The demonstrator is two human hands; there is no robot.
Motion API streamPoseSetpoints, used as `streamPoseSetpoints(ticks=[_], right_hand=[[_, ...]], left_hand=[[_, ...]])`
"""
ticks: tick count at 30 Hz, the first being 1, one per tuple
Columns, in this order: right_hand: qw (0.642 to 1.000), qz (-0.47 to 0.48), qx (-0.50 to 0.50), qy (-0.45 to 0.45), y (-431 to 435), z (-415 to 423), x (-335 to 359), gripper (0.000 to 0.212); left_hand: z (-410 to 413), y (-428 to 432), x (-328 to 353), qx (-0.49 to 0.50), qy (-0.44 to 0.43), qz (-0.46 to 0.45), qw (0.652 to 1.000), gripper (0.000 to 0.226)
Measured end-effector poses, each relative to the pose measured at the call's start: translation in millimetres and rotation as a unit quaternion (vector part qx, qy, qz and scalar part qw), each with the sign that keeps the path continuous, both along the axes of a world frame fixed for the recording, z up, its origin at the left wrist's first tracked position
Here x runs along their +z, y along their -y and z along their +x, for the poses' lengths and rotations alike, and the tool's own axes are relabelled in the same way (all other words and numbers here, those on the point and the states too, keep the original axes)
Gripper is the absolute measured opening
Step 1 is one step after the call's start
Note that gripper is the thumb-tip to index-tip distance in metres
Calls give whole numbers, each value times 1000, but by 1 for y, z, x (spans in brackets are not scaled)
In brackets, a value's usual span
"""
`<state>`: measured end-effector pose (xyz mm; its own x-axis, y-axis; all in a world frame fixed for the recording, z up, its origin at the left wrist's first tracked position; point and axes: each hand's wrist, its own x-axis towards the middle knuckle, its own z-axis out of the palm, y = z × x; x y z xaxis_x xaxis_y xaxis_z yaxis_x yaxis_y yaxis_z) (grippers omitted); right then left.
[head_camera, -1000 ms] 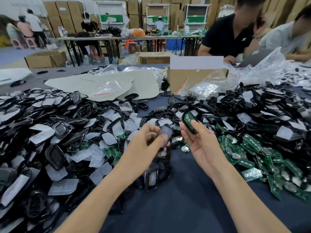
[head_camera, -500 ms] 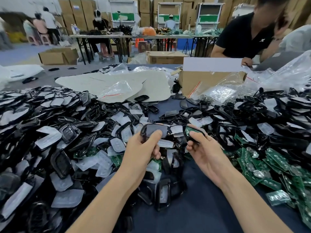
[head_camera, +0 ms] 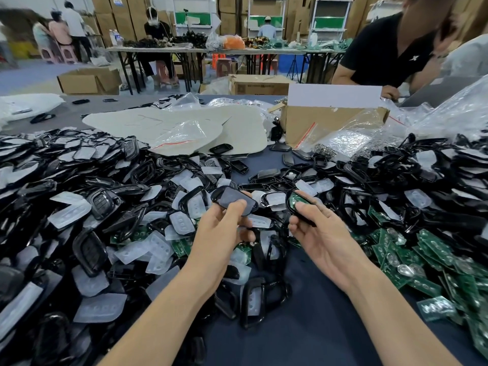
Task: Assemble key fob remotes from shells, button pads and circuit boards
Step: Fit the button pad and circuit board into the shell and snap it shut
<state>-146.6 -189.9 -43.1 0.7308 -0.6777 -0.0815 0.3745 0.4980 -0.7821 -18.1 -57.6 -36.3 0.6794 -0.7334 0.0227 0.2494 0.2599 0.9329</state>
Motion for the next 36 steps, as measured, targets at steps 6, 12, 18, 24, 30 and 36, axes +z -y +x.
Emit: streamPoseSetpoints(ticks=[6,12,18,24,30,36], right_hand=[[999,-41,-13,-33,-4,4,-1,24],[987,-140,-41,-68,-2,3,-9,29],[961,-253,21,-113,-18,4,-9,31],[932,-325,4,-162,-24,0,-5,39],[927,-330,15,-177,-26,-2,-4,28],[925,-334,26,-178,-25,-2,-4,31]], left_hand=[[-6,-5,2,12,190,69,979,17],[-13,-8,5,43,332,93,938,14],[-11,-5,-1,58,380,118,916,31],[-13,-6,-2,49,471,139,870,37],[-14,-5,-4,64,513,136,845,37],[-14,-6,-6,81,566,124,811,42]])
